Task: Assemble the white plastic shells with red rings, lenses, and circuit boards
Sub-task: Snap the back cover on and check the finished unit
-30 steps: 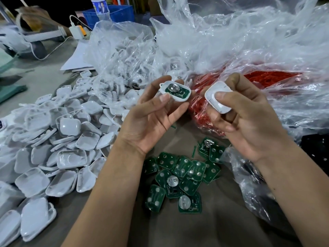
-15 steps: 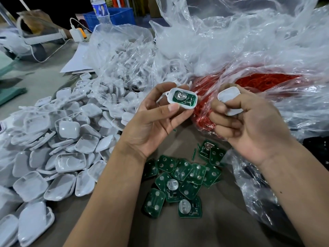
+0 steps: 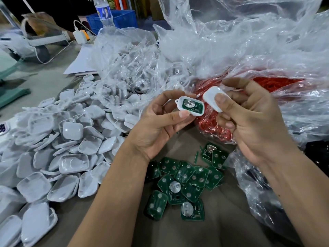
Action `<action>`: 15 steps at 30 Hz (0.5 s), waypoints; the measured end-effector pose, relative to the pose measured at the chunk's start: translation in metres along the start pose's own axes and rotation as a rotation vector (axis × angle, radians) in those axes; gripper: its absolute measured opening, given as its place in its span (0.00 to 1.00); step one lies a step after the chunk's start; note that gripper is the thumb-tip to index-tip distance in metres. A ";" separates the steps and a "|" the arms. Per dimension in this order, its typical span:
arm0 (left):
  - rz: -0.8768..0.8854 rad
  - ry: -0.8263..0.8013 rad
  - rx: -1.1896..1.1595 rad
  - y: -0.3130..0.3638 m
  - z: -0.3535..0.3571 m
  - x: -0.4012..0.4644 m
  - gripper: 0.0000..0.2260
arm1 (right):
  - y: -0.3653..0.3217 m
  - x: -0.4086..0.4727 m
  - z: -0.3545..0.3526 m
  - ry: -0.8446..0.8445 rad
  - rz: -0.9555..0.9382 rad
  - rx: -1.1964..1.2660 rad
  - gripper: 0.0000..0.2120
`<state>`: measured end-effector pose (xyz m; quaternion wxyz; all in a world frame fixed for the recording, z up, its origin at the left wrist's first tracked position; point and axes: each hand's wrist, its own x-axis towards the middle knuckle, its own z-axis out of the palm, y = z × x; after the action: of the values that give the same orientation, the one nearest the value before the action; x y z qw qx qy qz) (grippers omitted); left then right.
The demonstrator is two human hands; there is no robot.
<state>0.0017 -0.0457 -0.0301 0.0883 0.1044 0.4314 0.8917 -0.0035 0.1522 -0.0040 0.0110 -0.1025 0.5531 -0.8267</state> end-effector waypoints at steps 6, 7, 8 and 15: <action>-0.024 0.015 0.020 -0.007 0.005 0.002 0.21 | 0.003 -0.004 0.000 -0.008 -0.111 -0.192 0.09; -0.021 0.025 0.031 -0.010 0.007 0.003 0.20 | 0.003 -0.004 0.000 0.007 -0.125 -0.223 0.08; -0.016 0.038 0.042 -0.012 0.009 0.003 0.20 | 0.003 -0.004 0.000 0.023 -0.133 -0.244 0.09; 0.073 0.067 0.170 -0.025 0.017 0.004 0.20 | 0.001 -0.003 -0.002 0.073 -0.150 -0.319 0.03</action>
<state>0.0038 -0.0171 -0.0391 0.0321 0.0974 0.5041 0.8575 -0.0012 0.1543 -0.0061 -0.0869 -0.1139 0.6680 -0.7302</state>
